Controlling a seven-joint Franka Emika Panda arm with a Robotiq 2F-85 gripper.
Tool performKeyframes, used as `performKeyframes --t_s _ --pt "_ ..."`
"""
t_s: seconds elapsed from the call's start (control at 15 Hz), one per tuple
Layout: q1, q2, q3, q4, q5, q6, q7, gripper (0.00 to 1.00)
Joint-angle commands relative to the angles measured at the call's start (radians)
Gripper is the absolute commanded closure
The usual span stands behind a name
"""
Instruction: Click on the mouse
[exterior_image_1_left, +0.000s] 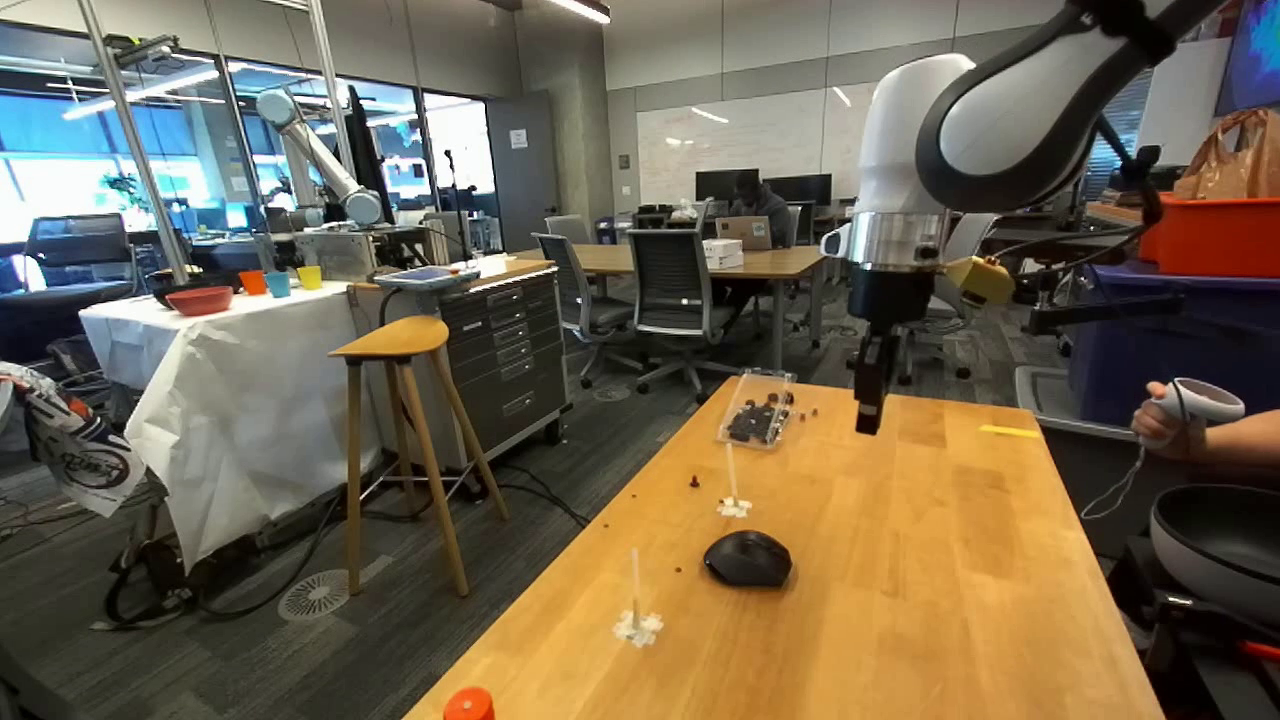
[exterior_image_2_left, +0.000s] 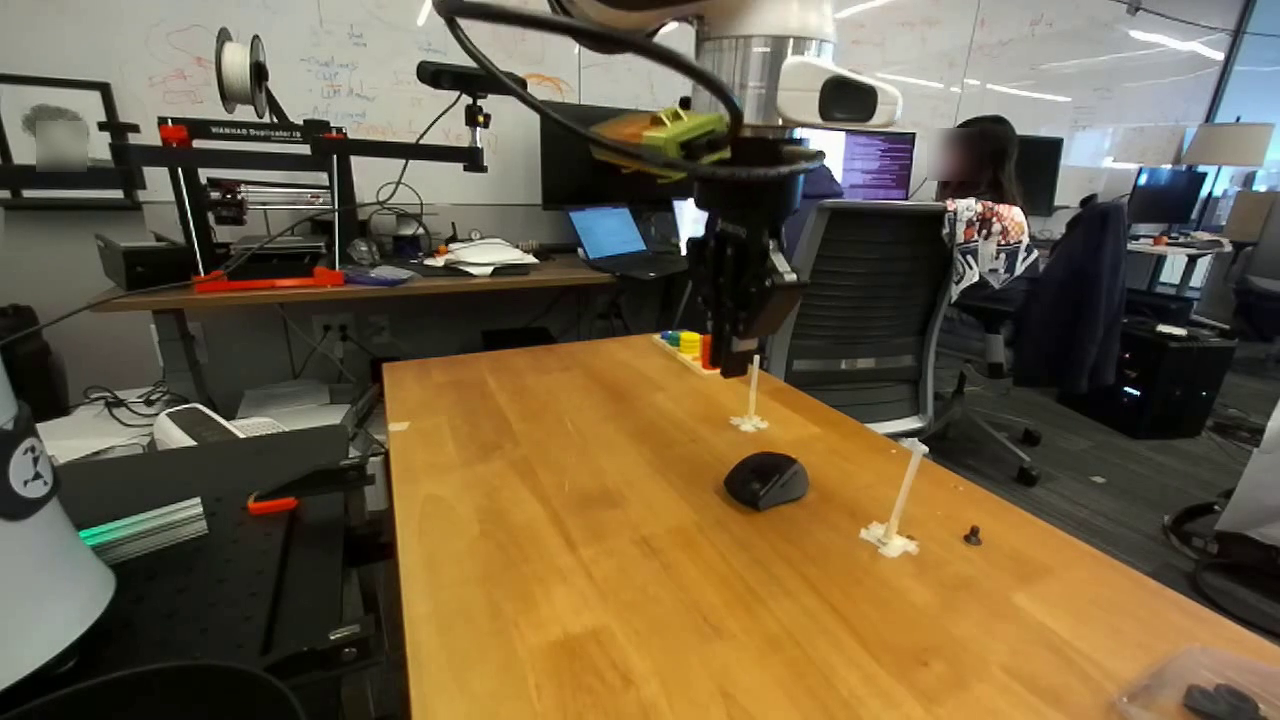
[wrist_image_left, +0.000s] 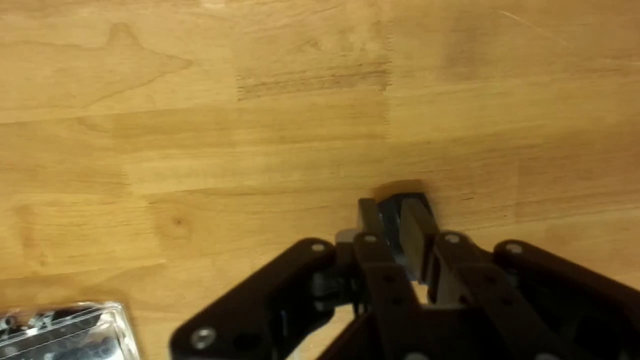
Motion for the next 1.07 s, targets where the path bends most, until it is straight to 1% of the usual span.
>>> performKeyframes --t_s 0.0,0.4,0.8,1.0 --pt "-0.008 0.119 0.043 0.067 -0.018 0.072 0.047 1.0" --pt "-0.006 0.265 0.071 0.127 -0.05 0.158 0.091 1.0" --pt "-0.003 0.377 0.071 0.188 -0.088 0.201 0.123 1.0" --pt "0.011 0.418 0.072 0.215 -0.107 0.22 0.135 1.0"
